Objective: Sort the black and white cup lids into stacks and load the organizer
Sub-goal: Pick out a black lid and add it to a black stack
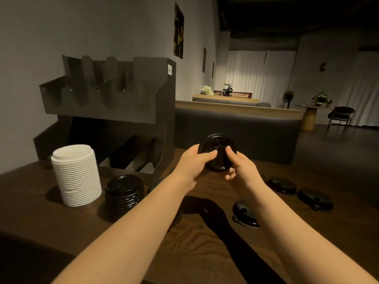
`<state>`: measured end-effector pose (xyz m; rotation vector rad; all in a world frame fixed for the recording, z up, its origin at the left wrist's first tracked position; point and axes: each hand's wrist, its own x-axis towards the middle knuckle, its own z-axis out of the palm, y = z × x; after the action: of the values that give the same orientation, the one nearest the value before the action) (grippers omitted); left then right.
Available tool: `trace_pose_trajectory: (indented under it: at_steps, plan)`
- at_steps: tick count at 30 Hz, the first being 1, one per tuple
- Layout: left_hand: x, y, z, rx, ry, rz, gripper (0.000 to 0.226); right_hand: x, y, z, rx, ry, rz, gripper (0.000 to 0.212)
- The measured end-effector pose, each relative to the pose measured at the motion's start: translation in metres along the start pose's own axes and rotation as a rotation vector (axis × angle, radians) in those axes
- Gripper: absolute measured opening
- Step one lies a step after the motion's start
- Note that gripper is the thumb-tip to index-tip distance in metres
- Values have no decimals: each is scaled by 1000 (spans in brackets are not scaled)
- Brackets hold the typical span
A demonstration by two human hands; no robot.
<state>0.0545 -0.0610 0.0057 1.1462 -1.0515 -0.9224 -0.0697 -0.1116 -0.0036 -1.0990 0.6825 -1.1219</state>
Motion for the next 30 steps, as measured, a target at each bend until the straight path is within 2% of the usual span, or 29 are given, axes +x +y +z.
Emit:
trace_pose_trajectory:
  at_steps: [2, 4, 6, 8, 10, 11, 14, 16, 18, 20, 22, 26, 30]
  plan:
    - [-7, 5, -19, 35, 28, -40, 23, -7, 5, 9, -84, -49, -46, 31]
    - [-12, 9, -40, 121, 42, -28, 31, -12, 8, 19, -252, -112, -104, 26]
    - [-15, 14, -61, 177, 43, 21, 34, -16, 9, 35, -351, -182, -148, 31]
    - [-16, 21, -81, 145, 87, 58, 23, -15, 11, 55, -277, -217, -123, 43]
    - [-17, 27, -99, 49, 208, 33, 18, -16, 11, 78, -126, -240, -1, 55]
    - [-18, 29, -107, -3, 267, 0, 19, -16, 14, 89, -131, -248, 46, 59]
    - [-24, 32, -128, -30, 311, -104, 29, -17, 28, 116, -261, -200, 29, 48]
    - [-28, 31, -140, 11, 298, -139, 19, -19, 34, 128, -228, -183, 3, 37]
    - [-34, 32, -148, 134, 291, -167, 16, -18, 38, 137, -262, -222, -30, 37]
    - [-36, 31, -158, 227, 290, -203, 26, -18, 40, 146, -380, -268, -73, 43]
    - [-37, 31, -168, 184, 324, -227, 39, -15, 43, 155, -490, -262, -121, 48]
    - [-34, 29, -183, 131, 464, -218, 51, -15, 51, 166, -506, -300, -106, 47]
    - [-36, 15, -199, 414, 507, -208, 64, -11, 54, 172, -522, -292, -37, 39]
